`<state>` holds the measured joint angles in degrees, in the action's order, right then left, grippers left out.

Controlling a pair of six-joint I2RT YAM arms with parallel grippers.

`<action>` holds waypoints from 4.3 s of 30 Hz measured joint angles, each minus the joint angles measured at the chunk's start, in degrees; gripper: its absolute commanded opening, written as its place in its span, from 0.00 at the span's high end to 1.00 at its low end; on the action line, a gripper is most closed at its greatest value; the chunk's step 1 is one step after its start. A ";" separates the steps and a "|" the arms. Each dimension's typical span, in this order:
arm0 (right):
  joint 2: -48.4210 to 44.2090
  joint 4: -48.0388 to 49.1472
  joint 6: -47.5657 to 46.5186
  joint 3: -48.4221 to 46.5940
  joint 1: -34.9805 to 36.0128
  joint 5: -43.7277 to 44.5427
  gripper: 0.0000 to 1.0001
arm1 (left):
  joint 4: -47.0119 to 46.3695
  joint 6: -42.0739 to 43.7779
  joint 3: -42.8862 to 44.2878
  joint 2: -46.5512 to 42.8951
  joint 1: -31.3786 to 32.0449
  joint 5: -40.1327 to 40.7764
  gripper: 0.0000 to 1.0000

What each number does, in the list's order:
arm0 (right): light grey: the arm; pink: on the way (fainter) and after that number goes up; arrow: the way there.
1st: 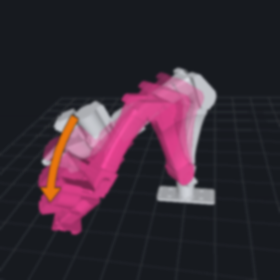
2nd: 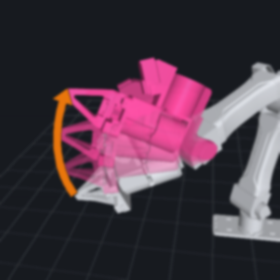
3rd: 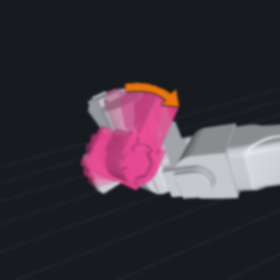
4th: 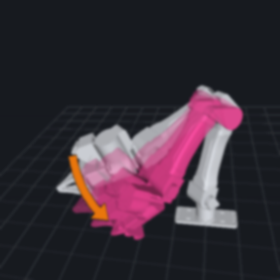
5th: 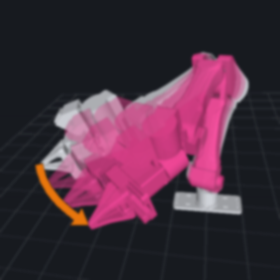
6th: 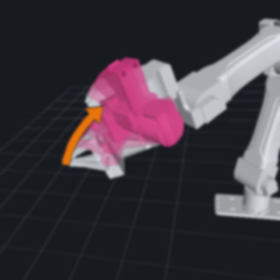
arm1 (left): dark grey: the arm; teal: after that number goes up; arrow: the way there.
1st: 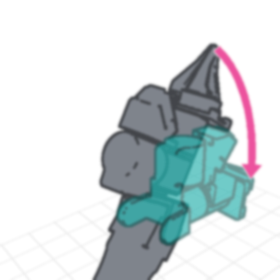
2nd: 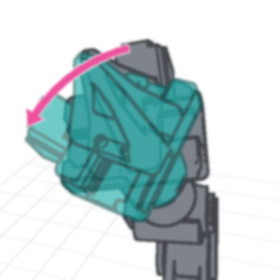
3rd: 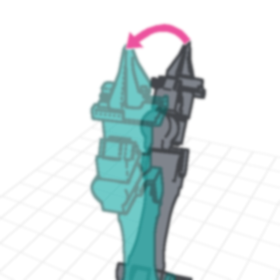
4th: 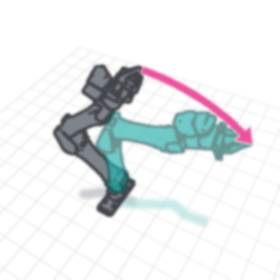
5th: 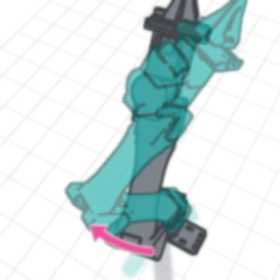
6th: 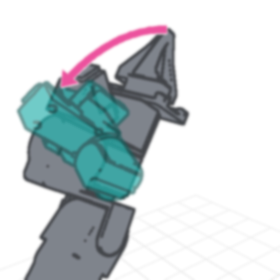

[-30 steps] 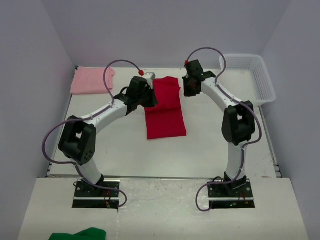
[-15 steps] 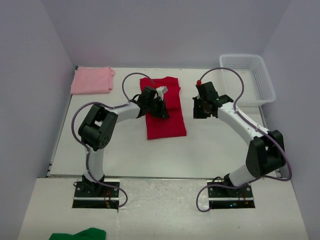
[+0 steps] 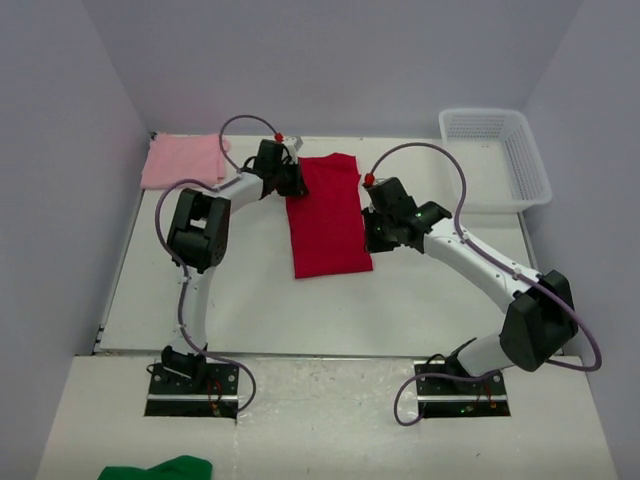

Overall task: Fold and stack the t-shirts
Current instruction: Fold the folded rectangular tshirt in 1/3 of the way, then grab one side of the 2/3 rectangular tshirt with both arms

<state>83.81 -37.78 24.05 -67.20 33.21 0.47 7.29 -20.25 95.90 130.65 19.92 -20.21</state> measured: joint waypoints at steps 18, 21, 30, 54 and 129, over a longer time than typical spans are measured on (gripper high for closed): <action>22.08 -0.85 0.68 -13.79 2.08 2.99 1.00 | -3.85 -7.32 -33.51 -46.90 12.55 16.70 1.00; 26.80 -0.87 0.44 -17.33 1.40 2.99 1.00 | -4.37 -8.11 -35.30 -46.18 15.85 17.53 1.00; 29.68 -0.92 0.37 -18.58 0.87 2.82 1.00 | -0.37 -6.43 -37.27 -34.75 16.20 22.21 1.00; 26.40 9.46 2.32 -5.55 0.63 0.57 1.00 | -6.27 -8.79 -45.18 -31.36 16.15 24.76 1.00; -9.27 36.37 25.49 41.35 15.17 -9.11 0.73 | 4.02 -16.00 -64.87 -55.87 22.60 24.96 1.00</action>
<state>74.54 -1.41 49.54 -25.85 48.38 -8.64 11.31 -36.25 31.03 74.78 42.52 4.75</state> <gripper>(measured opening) 0.298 0.002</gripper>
